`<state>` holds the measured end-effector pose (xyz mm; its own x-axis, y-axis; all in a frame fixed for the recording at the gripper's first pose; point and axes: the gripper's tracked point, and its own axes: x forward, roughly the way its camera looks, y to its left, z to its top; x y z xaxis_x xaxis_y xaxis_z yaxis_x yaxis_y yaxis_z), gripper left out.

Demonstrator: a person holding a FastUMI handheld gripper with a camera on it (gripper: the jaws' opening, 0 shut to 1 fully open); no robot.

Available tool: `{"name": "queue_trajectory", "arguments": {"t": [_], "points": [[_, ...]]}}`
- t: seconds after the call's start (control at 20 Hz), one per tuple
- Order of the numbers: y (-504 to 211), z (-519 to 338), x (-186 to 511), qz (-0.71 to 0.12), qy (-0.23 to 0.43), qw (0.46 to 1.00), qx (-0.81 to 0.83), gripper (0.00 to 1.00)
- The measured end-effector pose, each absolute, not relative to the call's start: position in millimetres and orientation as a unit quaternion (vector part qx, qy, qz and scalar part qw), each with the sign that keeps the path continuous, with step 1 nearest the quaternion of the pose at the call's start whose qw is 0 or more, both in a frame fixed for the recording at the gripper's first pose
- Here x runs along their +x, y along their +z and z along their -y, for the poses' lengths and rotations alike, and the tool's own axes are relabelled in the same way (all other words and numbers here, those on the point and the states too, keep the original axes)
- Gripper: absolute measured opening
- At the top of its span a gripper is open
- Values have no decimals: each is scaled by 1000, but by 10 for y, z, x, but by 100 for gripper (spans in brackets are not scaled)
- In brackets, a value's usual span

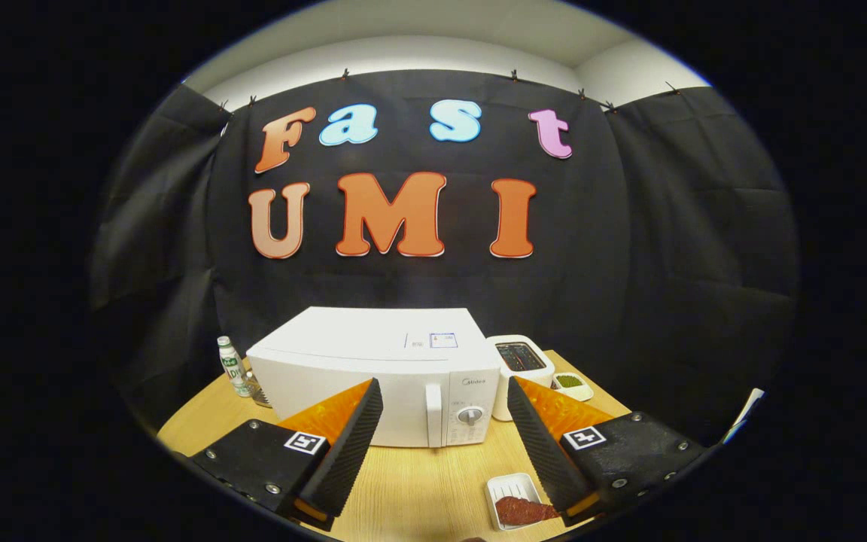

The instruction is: Open the microwave, put the food inside, and close the microwave door.

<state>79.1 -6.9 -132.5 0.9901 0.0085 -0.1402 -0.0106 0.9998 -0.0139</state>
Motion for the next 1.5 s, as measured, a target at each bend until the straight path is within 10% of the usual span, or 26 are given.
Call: {"name": "queue_trajectory", "arguments": {"t": [0.4,1.05,1.5], "points": [[-2335,9,1452,-162,38,986,-3,97],[-2858,-120,2167,-215,48,975,32,24],[-2836,-177,1456,-183,26,983,-17,6]]}}
